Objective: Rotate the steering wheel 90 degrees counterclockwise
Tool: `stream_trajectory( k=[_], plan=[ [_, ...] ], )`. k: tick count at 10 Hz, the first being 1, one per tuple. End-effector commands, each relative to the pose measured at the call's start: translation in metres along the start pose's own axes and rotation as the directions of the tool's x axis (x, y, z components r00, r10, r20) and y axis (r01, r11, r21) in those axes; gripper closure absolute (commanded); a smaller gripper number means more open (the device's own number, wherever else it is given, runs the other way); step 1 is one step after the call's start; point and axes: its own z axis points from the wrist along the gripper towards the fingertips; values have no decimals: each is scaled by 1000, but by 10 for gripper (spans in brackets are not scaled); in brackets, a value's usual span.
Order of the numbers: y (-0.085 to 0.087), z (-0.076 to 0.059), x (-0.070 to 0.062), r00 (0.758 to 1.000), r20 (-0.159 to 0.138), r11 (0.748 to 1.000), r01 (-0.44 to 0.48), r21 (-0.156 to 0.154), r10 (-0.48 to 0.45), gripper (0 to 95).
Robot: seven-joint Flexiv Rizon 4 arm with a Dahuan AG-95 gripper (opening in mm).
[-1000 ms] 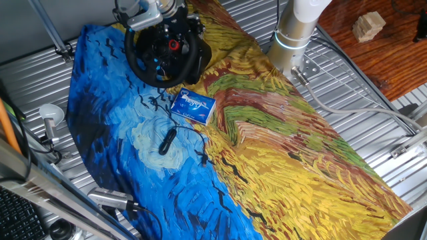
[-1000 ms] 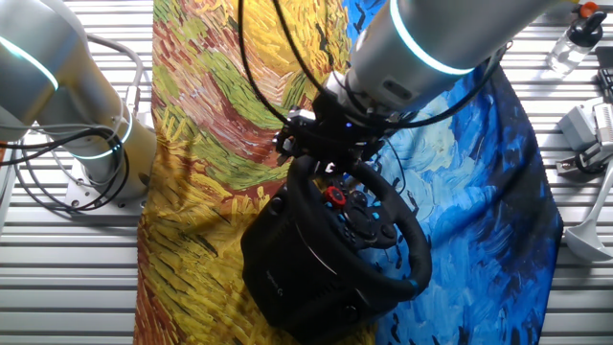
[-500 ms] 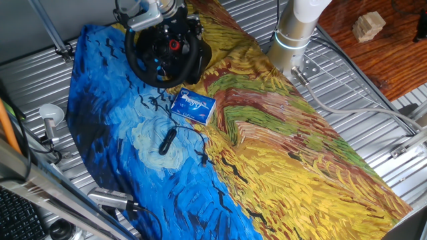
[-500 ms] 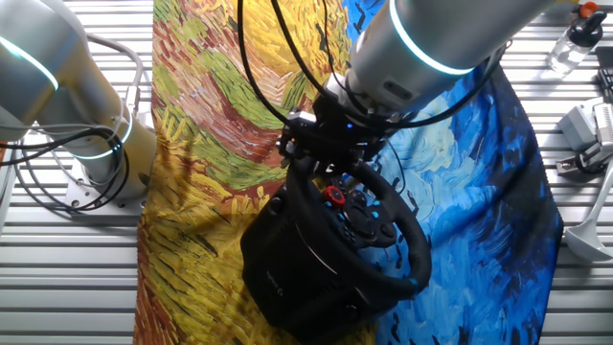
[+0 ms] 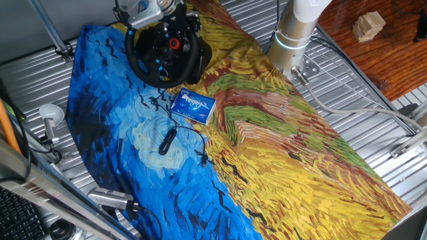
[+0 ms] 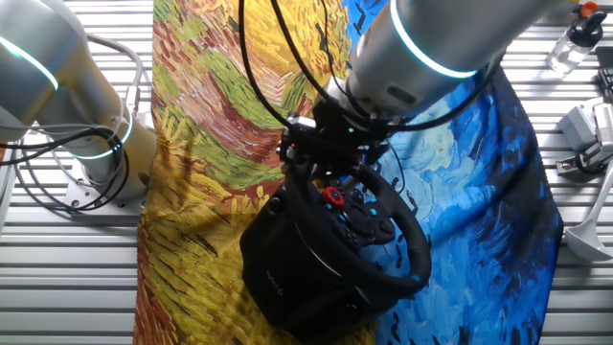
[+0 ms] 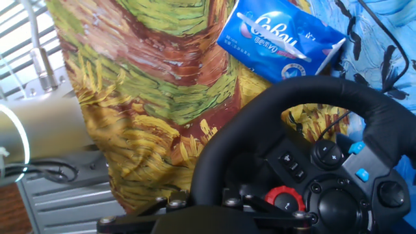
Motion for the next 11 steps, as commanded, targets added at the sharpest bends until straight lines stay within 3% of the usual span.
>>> stream_trajectory(
  k=[1, 5, 7, 8, 11],
  plan=[
    [-1, -1, 1, 1000, -4, 1000, 15, -4, -15, 950],
    [-1, -4, 4, 995, -18, 995, 96, -16, -96, 950],
    [0, -7, 7, 986, -49, 987, 161, -14, -162, 950],
    [0, -10, 12, 976, -65, 978, 207, -16, -208, 950],
    [-3, -15, 25, 957, -69, 959, 283, -12, -283, 950]
  ],
)
